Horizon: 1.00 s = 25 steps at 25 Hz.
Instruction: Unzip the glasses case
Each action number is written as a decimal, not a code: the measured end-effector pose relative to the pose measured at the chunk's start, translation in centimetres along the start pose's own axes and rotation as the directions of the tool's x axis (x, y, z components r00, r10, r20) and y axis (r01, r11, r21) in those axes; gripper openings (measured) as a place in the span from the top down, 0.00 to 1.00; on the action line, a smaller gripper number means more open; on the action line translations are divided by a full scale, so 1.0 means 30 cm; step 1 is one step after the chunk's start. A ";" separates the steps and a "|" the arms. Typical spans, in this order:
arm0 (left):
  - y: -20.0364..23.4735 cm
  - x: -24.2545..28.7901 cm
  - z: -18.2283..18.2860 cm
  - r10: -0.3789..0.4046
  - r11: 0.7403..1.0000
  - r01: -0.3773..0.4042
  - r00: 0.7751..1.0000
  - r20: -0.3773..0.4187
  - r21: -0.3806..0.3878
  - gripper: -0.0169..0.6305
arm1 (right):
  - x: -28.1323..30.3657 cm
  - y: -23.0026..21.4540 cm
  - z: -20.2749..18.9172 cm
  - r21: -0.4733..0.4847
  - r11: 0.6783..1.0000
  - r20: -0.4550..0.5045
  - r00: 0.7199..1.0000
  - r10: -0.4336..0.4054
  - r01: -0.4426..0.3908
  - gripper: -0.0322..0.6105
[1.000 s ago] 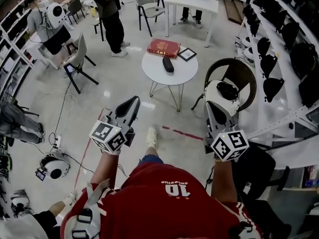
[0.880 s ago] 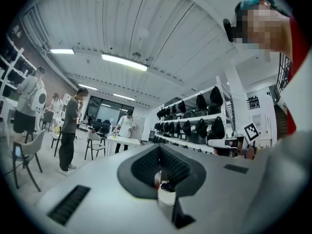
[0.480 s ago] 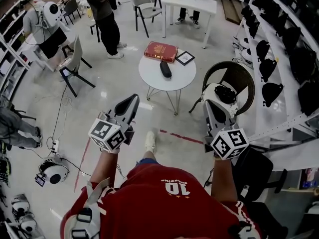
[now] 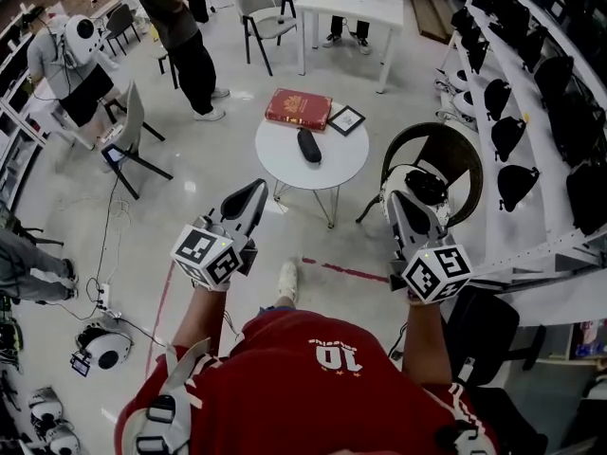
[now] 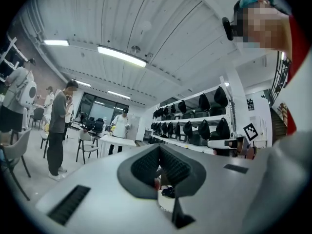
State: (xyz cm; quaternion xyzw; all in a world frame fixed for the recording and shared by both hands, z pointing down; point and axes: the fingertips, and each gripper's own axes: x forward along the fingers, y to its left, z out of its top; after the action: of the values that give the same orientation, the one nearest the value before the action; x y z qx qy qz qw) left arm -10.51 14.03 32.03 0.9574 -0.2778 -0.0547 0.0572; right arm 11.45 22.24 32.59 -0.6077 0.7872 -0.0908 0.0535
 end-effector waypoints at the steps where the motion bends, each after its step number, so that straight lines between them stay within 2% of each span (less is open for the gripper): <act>1: 0.020 0.022 0.003 -0.002 1.000 0.002 1.000 0.000 -0.003 0.96 | 0.025 -0.014 0.006 0.001 1.000 0.001 1.000 -0.002 0.002 0.93; 16: 0.359 0.252 0.087 -0.024 0.999 0.024 1.000 0.000 -0.027 0.96 | 0.426 -0.100 0.076 0.014 1.000 -0.016 1.000 -0.014 0.015 0.93; 25: 0.604 0.342 0.123 -0.036 0.999 0.036 0.999 0.004 -0.029 0.96 | 0.694 -0.085 0.094 0.000 1.000 -0.021 1.000 -0.014 0.014 0.93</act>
State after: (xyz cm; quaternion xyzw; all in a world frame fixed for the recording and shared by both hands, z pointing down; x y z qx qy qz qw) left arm -11.92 -7.01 30.17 0.9612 -0.2597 -0.0616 0.0696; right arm 9.09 1.27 30.90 -0.6123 0.7833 -0.0980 0.0446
